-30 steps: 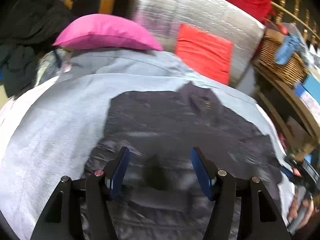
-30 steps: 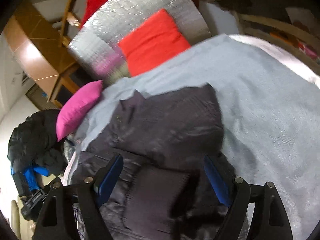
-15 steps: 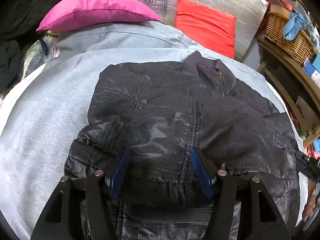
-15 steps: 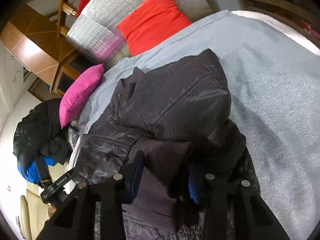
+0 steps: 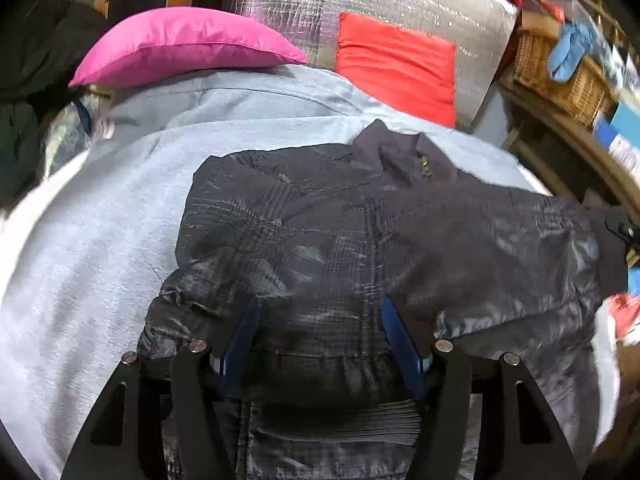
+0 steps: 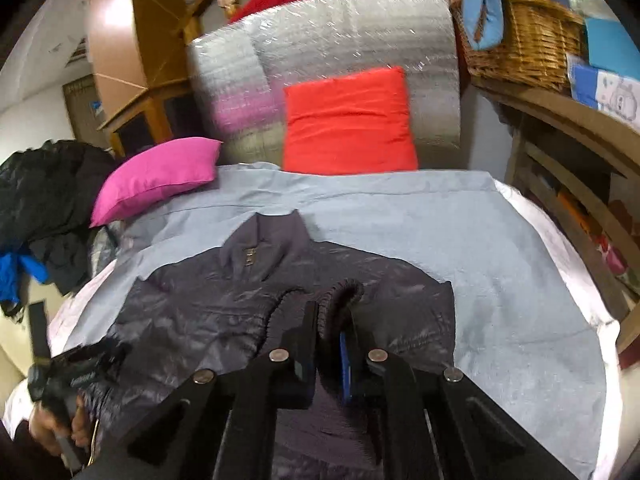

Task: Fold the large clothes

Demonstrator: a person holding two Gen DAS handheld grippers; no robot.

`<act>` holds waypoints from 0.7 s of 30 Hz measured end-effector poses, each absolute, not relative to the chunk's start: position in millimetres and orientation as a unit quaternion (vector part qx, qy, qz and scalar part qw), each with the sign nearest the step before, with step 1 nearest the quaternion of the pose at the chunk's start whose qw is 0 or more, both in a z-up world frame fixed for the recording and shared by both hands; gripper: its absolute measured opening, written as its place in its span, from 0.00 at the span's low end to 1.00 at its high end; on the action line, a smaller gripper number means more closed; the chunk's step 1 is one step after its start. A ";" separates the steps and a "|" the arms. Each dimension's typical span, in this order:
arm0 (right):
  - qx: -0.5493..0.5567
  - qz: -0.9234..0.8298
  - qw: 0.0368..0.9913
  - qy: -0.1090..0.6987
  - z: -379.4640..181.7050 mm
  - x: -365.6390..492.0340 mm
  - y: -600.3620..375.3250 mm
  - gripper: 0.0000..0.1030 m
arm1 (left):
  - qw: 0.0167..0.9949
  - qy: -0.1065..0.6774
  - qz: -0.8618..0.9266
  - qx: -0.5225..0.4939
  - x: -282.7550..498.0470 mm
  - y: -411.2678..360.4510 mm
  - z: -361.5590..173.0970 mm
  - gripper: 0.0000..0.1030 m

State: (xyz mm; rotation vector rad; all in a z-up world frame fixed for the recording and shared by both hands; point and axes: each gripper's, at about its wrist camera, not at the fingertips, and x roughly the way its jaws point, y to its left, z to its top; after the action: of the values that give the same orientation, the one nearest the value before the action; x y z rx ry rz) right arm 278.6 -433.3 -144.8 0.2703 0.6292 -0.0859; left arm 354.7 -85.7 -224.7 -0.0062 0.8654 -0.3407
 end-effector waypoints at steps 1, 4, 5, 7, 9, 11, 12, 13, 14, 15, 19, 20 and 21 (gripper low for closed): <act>0.137 -0.046 0.936 0.320 -154.4 286.5 -437.4 0.10 | 0.894 0.419 -0.158 0.009 355.3 -89.2 -226.8 0.63; 0.151 -0.063 0.912 0.375 -198.3 310.8 -448.9 0.10 | 0.894 0.423 -0.147 0.039 356.4 -98.7 -235.2 0.63; 0.166 -0.065 0.900 0.398 -217.4 317.0 -454.7 0.10 | 0.894 0.421 -0.145 0.043 356.4 -100.2 -236.3 0.63; 0.214 -0.058 0.884 0.411 -240.6 319.5 -466.2 0.13 | 0.897 0.416 -0.141 0.049 355.4 -101.6 -236.4 0.63; 0.285 -0.038 0.875 0.389 -242.6 308.6 -480.6 0.13 | 0.899 0.412 -0.136 0.055 353.9 -101.7 -235.5 0.63; 0.354 -0.010 0.851 0.388 -242.5 298.5 -494.1 0.16 | 0.903 0.405 -0.131 0.064 351.5 -101.6 -234.1 0.63; 0.376 -0.002 0.840 0.391 -242.0 293.9 -498.4 0.16 | 0.905 0.400 -0.128 0.069 349.8 -101.8 -233.0 0.63; 0.395 0.004 0.831 0.391 -239.9 286.5 -503.0 0.17 | 0.906 0.397 -0.126 0.072 348.8 -101.6 -231.9 0.63; 0.402 0.007 0.830 0.387 -235.4 278.1 -506.0 0.18 | 0.909 0.392 -0.124 0.076 346.8 -101.6 -230.4 0.63; 0.400 0.008 0.833 0.383 -228.6 269.3 -507.6 0.20 | 0.911 0.386 -0.123 0.079 344.5 -101.5 -228.8 0.64; 0.384 0.022 0.852 0.354 -203.3 240.1 -503.6 0.72 | 0.918 0.366 -0.122 0.093 335.9 -101.9 -223.5 0.64; 0.376 0.017 0.863 0.337 -193.9 232.0 -500.5 0.87 | 0.920 0.360 -0.120 0.098 333.4 -101.7 -221.8 0.64; 0.366 0.012 0.878 0.309 -184.5 223.4 -495.5 0.87 | 0.922 0.354 -0.119 0.101 331.4 -101.5 -220.2 0.64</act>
State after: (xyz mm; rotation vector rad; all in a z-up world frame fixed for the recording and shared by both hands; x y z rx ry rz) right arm 223.4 -495.5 -184.5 0.7636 0.6451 0.0249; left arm 331.4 -101.5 -220.2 0.2066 0.7267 -0.2442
